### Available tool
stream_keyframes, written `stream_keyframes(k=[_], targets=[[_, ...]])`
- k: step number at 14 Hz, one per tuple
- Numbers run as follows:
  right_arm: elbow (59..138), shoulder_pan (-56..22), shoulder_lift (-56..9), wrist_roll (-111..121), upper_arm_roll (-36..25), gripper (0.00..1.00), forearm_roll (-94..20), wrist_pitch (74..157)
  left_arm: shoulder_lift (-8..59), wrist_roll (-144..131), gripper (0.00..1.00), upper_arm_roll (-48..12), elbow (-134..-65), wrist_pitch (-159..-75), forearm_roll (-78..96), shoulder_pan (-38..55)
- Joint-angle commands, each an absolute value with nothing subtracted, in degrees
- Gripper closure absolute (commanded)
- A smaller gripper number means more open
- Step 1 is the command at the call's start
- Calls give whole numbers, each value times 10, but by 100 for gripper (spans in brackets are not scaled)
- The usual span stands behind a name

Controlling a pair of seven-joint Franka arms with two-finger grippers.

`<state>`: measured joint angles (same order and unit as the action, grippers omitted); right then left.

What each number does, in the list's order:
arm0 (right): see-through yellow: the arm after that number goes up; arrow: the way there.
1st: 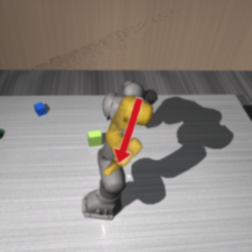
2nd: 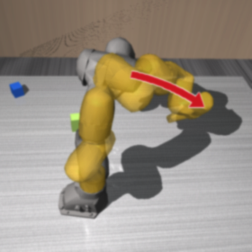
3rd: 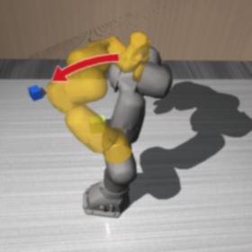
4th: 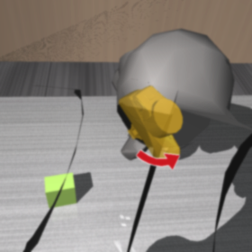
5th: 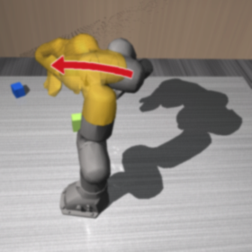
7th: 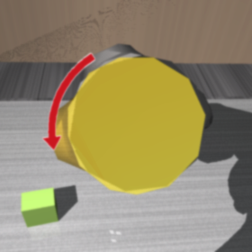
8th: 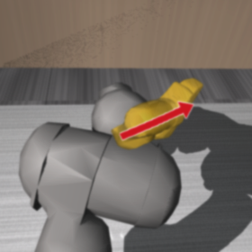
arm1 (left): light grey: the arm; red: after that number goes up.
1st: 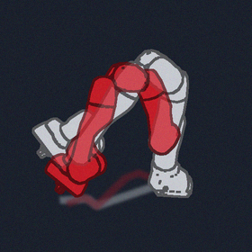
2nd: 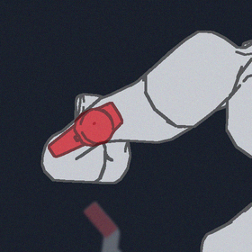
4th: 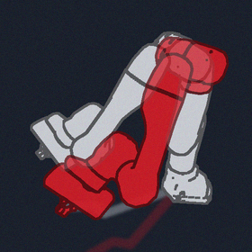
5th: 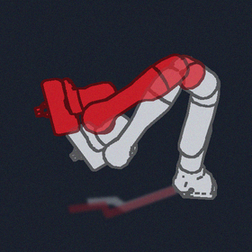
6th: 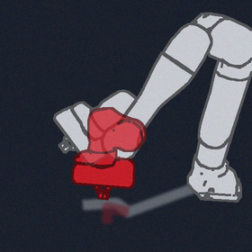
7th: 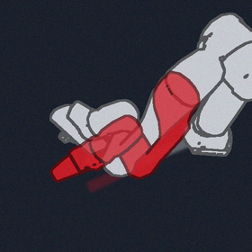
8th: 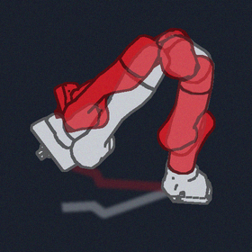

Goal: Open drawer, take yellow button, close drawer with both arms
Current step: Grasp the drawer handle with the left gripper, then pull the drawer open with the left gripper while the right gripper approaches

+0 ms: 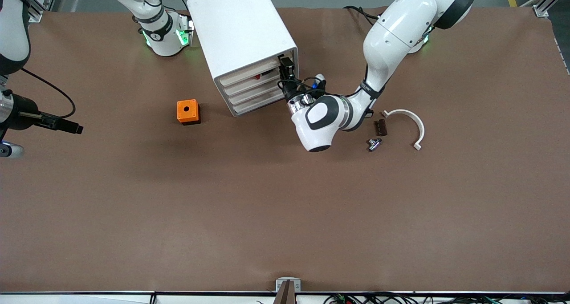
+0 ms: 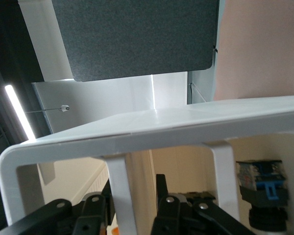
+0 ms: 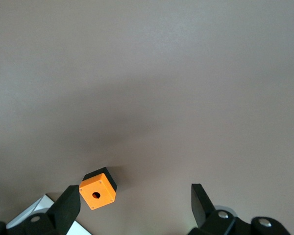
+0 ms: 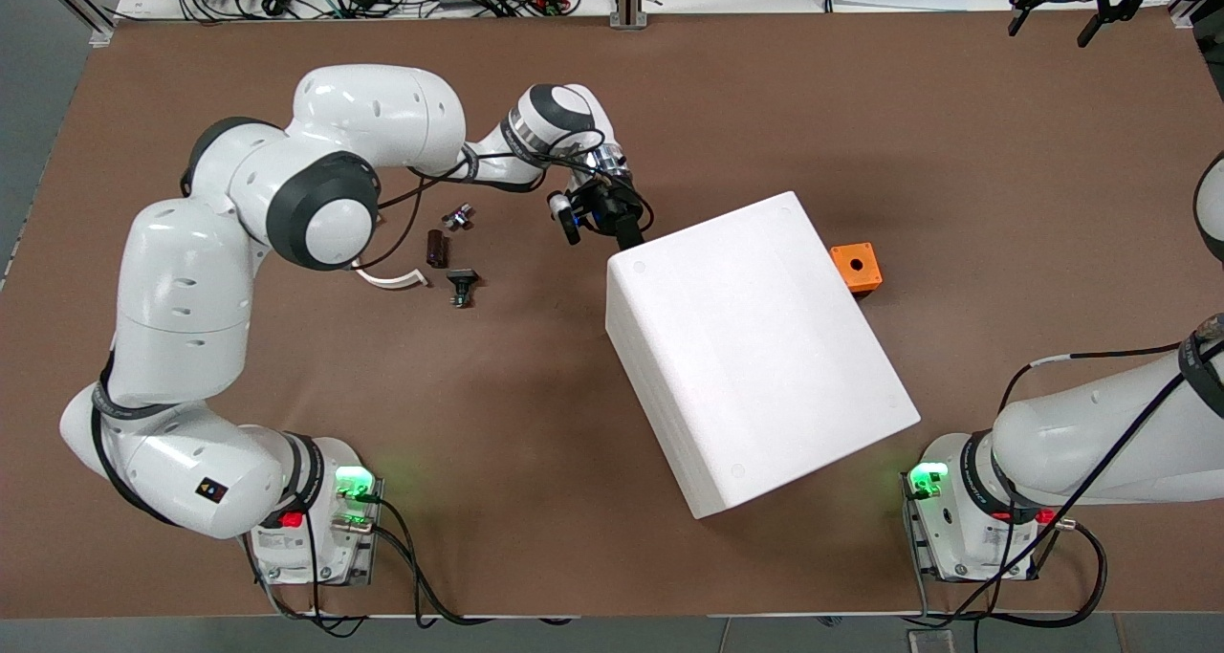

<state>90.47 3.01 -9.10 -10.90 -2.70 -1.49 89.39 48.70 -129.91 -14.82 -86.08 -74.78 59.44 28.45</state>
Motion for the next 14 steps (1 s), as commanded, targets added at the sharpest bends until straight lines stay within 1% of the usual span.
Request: stream_keyframes(k=[1,5,6,11,14], targets=[[900,28,-91,-130,-24,0,-23,889,482,-1310,71,-149,-865,-734,599,290],[900,27,-91,-134,-22,0,-23,889,480,-1310,98,-149,-865,-729,598,290],[900,24,-91,-138,-22,0,-23,889,480,-1309,100,-149,-865,-729,597,290],[897,-8,-90,-198,-22,0,-29,892,480,-1310,100,-148,-860,-729,598,283],[876,-67,-71,-311,-19,0,-55,879,480,-1309,100,-144,-860,-729,598,279]])
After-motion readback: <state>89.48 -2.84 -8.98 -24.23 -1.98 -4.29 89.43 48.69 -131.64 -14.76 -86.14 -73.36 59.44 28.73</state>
